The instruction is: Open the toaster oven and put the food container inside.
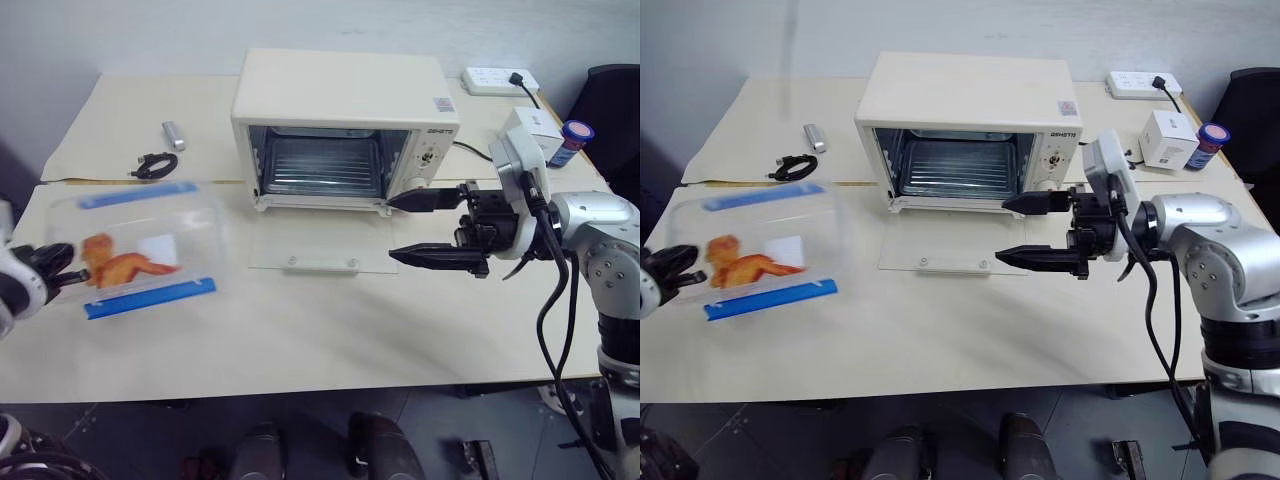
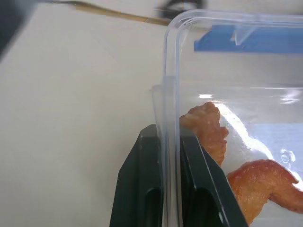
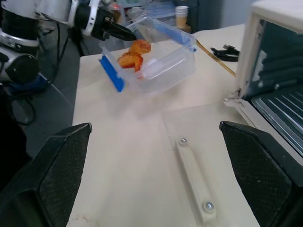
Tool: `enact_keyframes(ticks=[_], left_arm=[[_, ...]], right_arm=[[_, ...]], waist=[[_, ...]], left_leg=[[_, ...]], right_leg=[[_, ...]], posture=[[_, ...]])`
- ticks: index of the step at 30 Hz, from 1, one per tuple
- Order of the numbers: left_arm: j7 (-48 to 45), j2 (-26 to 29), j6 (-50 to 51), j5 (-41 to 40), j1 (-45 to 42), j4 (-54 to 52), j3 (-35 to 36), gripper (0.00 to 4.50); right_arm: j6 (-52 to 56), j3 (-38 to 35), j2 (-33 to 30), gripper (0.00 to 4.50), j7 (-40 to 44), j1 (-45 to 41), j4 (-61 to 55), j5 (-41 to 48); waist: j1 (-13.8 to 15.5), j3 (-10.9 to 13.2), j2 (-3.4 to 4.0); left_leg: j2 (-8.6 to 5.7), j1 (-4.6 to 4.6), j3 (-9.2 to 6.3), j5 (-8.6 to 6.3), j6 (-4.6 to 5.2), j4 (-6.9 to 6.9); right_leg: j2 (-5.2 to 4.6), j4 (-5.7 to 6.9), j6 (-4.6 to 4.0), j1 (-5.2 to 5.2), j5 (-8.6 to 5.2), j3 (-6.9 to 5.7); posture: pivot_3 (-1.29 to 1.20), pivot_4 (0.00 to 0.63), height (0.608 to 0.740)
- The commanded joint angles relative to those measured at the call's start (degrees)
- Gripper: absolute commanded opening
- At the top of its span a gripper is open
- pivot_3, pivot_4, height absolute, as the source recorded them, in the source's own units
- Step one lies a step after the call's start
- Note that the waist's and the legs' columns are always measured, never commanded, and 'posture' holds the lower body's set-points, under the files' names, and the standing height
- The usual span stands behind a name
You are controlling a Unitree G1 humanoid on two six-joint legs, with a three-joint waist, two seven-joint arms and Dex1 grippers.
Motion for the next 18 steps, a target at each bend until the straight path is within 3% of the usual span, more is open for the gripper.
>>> enact_keyframes(ticks=[1, 5, 9, 16, 18], left_arm=[[1.44, 1.70, -0.74, -7.17, -8.95, 3.41, -9.67, 0.03], [5.22, -3.97, -0.74, -6.73, -19.16, 9.28, -22.26, 0.03], [5.82, -11.11, -0.74, -1.34, -26.61, 16.31, -32.40, 0.03], [5.23, -20.12, -4.90, 10.49, -32.39, 25.79, -38.67, 0.03], [5.15, -22.09, -6.11, 12.82, -33.07, 27.29, -38.07, 0.74]], right_arm=[[0.93, -4.97, -1.72, 4.50, -3.11, 3.82, -5.13, 2.14], [1.24, -8.23, -2.03, 4.50, -6.63, 7.93, -8.08, 3.34], [1.41, -11.40, -2.06, 4.50, -9.71, 11.61, -10.52, 4.55], [0.75, -15.04, -1.83, 4.50, -13.35, 16.85, -13.76, 6.50], [0.22, -15.47, -1.99, 4.50, -14.05, 18.03, -14.22, 6.26]], waist=[[0.14, -0.01, -0.02], [0.11, 0.00, -0.01], [-0.28, 0.00, -0.01], [-0.03, 0.00, -0.01], [0.02, 0.00, -0.01]], left_leg=[[-0.01, -0.01, -0.04, 0.00, 0.00, 0.00], [-0.06, 0.00, 0.31, 0.00, 0.01, -0.01], [0.05, -0.01, 0.52, 0.03, -0.04, -0.02], [0.09, 0.01, 0.54, 0.06, -0.09, 0.00], [0.09, 0.05, 0.55, 0.08, -0.11, 0.00]], right_leg=[[0.02, -0.01, 0.00, 0.02, 0.00, -0.04], [0.08, -0.04, 0.03, 0.04, 0.01, -0.06], [0.29, -0.07, 0.05, 0.00, 0.03, 0.00], [0.44, -0.11, 0.06, 0.03, 0.03, 0.03], [0.45, -0.09, 0.06, 0.04, 0.03, 0.05]], posture=[[0.00, 0.150, 0.740], [0.00, 0.150, 0.740], [0.00, 0.150, 0.740], [0.00, 0.150, 0.740], [0.00, 0.150, 0.740]])
